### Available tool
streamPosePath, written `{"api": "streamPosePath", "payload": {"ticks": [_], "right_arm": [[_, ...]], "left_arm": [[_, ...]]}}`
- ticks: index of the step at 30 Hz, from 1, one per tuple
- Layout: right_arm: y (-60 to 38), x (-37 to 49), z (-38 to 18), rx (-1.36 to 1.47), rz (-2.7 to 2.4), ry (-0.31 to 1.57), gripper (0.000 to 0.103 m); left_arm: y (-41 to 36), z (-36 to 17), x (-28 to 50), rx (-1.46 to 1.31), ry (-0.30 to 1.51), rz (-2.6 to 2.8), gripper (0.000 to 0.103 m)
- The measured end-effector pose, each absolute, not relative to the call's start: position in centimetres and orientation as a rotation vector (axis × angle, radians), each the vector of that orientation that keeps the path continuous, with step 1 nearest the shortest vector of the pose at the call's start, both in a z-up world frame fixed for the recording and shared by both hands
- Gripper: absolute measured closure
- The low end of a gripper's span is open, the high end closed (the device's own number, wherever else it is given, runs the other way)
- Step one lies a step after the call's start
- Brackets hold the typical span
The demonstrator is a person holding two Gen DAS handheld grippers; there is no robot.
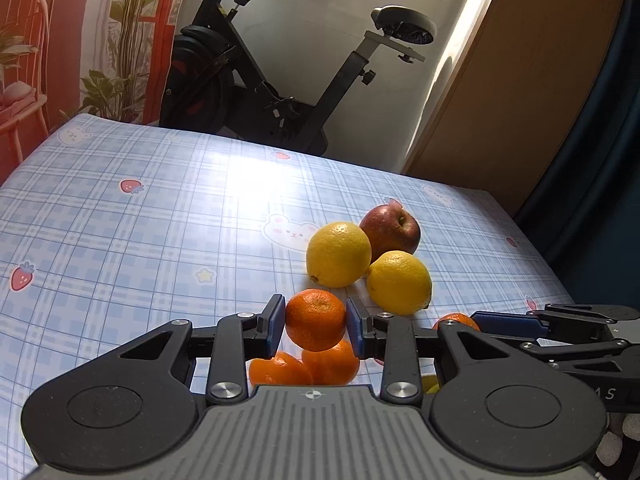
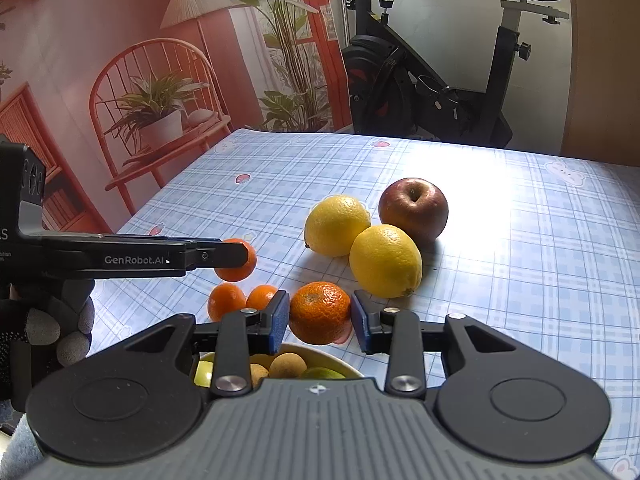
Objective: Organize fruits
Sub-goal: 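Carry both held tangerines over the cream plate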
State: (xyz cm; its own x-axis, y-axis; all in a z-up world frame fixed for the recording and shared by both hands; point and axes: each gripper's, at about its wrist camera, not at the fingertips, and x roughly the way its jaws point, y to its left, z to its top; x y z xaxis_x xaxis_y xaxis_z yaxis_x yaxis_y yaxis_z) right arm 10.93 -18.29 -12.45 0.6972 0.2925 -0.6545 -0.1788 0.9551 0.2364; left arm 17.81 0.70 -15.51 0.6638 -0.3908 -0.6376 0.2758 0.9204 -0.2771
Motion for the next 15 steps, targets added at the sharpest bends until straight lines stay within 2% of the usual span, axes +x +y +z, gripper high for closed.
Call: {"api": "streamPosePath", "payload": {"ticks": [15], "right_arm": [[-18.7, 6.1, -11.9, 0.200, 0.266, 0.725, 0.067]], "left_arm": [[-0.5, -13.5, 10.6, -0.140, 0.738, -0.471, 0.068]]}}
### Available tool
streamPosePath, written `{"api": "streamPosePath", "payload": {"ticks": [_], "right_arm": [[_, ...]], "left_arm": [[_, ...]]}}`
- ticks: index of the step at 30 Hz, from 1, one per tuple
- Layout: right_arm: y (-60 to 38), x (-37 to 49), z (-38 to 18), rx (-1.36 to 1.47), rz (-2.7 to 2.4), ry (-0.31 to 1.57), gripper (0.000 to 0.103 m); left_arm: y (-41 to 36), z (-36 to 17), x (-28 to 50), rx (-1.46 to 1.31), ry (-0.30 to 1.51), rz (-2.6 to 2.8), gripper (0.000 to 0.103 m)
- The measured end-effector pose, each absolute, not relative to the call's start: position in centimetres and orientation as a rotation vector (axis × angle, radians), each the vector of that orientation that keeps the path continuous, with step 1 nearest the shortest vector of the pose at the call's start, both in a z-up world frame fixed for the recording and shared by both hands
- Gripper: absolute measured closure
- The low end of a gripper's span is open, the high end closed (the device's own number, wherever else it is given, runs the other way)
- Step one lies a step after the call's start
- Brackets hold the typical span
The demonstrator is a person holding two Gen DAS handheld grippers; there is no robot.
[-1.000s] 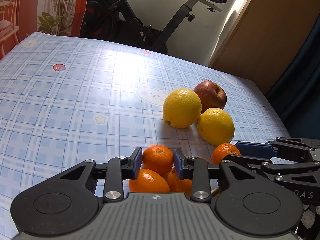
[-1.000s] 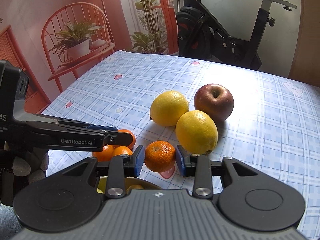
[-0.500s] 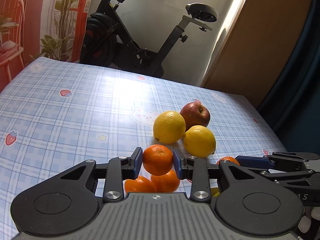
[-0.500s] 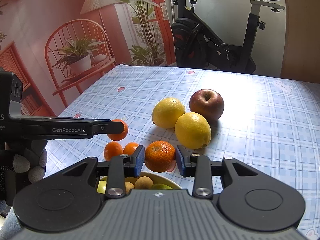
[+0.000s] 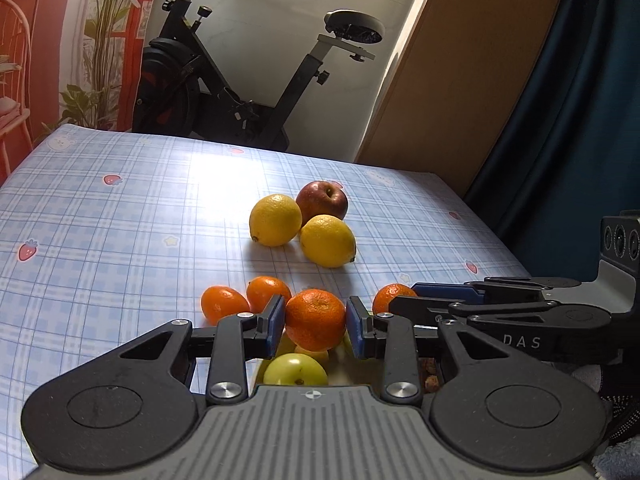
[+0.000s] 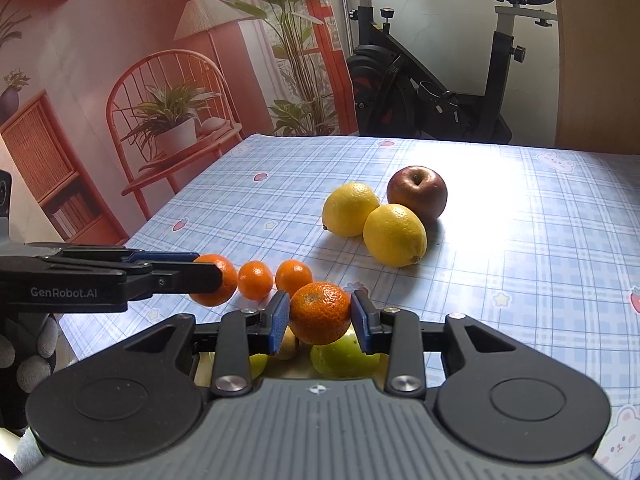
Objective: Organize fruits
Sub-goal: 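Carry both held tangerines over the cream plate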
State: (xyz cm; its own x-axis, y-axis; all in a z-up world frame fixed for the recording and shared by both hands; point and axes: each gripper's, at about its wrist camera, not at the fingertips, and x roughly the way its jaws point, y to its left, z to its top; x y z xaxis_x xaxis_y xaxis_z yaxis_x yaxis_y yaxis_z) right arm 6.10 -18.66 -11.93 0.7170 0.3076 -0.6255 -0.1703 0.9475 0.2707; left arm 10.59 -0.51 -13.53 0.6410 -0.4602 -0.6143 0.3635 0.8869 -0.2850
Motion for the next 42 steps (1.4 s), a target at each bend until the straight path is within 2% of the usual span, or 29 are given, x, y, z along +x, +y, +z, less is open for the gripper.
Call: {"api": "streamPosePath", "payload": {"ticks": [10, 42], "right_arm": [[-17.4, 4.2, -12.6, 0.181, 0.293, 0.742, 0.067], [-15.6, 6.4, -14.5, 0.157, 0.335, 0.796, 0.066]], "left_arm": [[-0.7, -15.5, 7.6, -0.115, 0.798, -0.459, 0.068], [-0.5, -17.7, 6.8, -0.085, 0.888, -0.481, 0.068]]}}
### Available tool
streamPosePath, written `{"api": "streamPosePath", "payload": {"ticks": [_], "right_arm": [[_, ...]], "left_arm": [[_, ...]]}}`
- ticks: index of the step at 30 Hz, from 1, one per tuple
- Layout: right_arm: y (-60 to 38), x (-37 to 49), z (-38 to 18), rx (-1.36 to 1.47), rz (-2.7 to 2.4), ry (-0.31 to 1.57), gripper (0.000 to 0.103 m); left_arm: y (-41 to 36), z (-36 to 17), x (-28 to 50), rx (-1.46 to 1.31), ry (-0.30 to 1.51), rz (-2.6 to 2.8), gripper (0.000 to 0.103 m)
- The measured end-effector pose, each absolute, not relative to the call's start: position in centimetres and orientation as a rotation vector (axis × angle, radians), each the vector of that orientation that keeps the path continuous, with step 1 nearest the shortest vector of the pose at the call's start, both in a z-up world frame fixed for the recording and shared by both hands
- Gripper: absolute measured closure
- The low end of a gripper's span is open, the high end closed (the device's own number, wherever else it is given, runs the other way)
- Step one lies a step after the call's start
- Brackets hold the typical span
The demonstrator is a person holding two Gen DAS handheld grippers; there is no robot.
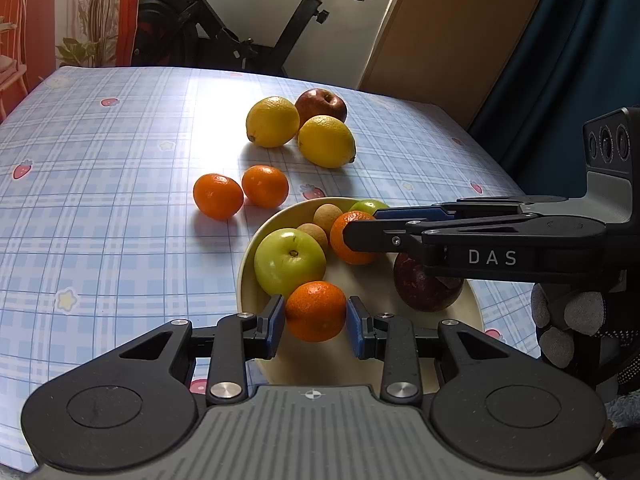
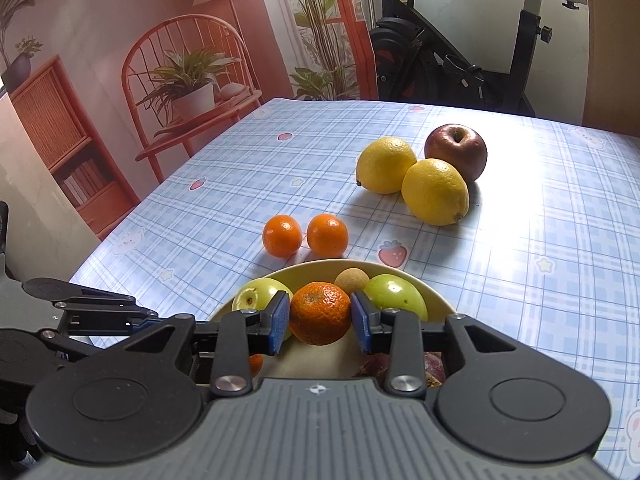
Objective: Organize fruits
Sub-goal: 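Carry both held tangerines over the cream plate, then open both grippers to drop the tangerines into the cream plate, then move both grippers toward the two tangerines on the tablecloth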
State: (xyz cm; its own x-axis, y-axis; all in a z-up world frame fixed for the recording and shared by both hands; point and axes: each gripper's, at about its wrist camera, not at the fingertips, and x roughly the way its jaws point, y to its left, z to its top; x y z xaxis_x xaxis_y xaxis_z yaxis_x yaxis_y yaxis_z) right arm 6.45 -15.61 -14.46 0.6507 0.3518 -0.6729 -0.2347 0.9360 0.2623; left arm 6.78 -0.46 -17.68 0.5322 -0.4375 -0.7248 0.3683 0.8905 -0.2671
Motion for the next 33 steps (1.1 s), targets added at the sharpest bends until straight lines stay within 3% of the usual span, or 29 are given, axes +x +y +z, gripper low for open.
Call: {"api": "streamPosePath", "payload": {"ticks": [15, 33], "right_arm": [[-16.1, 6.2, -13.8, 0.175, 0.328, 0.763, 0.066], [-17.6, 7.3, -12.4, 0.169, 0.288, 0.712, 0.066]], "left_arm": [[0.1, -17.2, 6.9, -0.097, 0.856, -0.441, 0.068], [3.7, -12.9, 10.4, -0.129, 0.712, -0.290, 0.068]]}}
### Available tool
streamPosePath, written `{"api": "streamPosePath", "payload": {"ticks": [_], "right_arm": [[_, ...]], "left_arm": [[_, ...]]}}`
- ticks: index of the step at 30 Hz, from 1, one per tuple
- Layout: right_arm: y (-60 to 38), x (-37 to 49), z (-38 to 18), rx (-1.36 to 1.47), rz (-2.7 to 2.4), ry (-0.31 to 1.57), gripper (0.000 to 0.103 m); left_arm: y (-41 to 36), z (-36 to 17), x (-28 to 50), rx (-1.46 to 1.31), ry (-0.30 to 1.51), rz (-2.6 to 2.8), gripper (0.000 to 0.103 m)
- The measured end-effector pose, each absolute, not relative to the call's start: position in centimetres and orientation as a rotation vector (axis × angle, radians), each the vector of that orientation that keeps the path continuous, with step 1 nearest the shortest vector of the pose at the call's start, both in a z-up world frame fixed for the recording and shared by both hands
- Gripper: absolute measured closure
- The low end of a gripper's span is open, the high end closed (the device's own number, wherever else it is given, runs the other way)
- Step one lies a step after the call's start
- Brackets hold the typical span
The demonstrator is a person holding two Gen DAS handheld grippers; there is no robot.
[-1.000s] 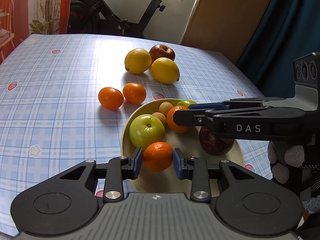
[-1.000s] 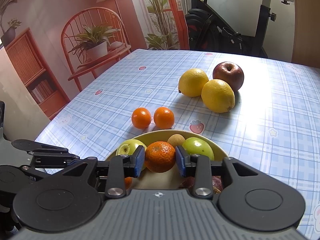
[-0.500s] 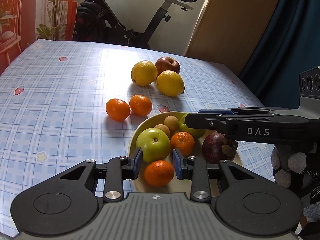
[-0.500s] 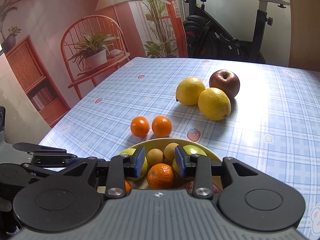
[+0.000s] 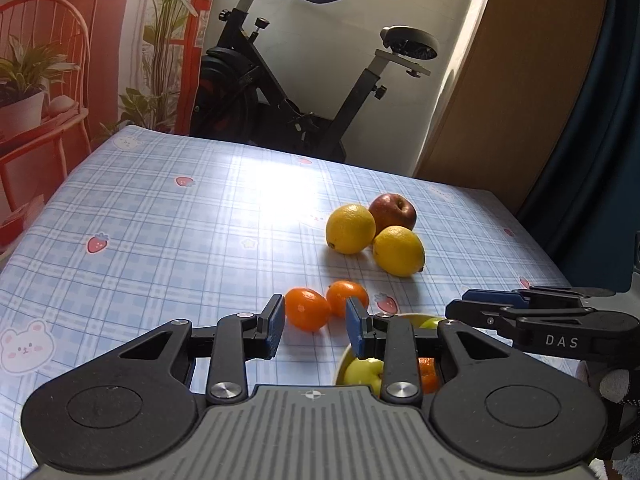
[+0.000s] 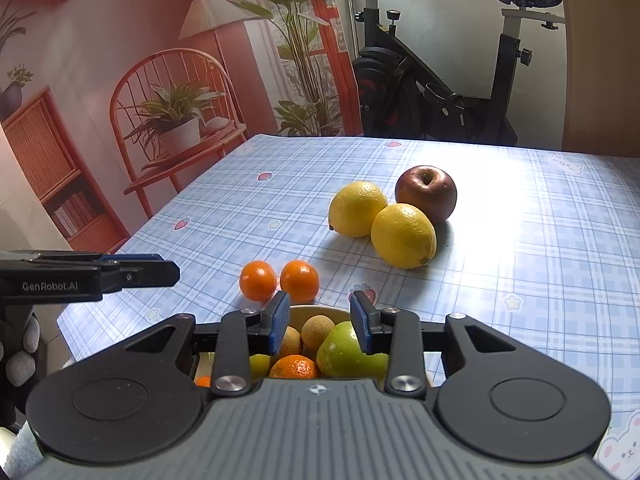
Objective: Organize fruits
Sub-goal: 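Move both grippers toward the two tangerines on the tablecloth, then close the left gripper on a tangerine while the right gripper grasps the other tangerine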
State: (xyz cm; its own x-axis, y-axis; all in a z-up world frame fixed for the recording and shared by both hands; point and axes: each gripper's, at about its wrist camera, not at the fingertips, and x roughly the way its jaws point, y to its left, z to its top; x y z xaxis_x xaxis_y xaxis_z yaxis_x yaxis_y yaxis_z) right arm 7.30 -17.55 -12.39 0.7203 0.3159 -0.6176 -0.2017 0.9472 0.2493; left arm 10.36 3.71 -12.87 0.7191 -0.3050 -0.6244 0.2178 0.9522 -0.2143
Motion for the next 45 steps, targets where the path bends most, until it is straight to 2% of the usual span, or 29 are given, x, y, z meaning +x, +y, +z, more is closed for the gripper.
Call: {"api": "streamPosePath", "payload": {"ticks": [11, 31, 43, 45], "right_arm": [[-15.9, 11.2, -12.4, 0.069, 0.328, 0.751, 0.066], [-12.8, 15.6, -15.9, -0.002, 0.414, 0.902, 0.067], [-13.2, 17.0, -16.6, 0.048, 0.410, 0.967, 0.067], [-13.3, 17.1, -16.6, 0.060, 0.415, 0.970, 0.069]], "left_arm": [[3.4, -11.4, 16.0, -0.114, 0.722, -0.322, 0.068], [1.1, -17.5, 22.5, -0.170, 0.985, -0.441, 0.068], [1.3, -19.1, 23.9, -0.234, 1.054, -0.468, 0.068], [1.5, -19.3, 23.9, -0.263, 1.057, -0.473, 0.069]]}}
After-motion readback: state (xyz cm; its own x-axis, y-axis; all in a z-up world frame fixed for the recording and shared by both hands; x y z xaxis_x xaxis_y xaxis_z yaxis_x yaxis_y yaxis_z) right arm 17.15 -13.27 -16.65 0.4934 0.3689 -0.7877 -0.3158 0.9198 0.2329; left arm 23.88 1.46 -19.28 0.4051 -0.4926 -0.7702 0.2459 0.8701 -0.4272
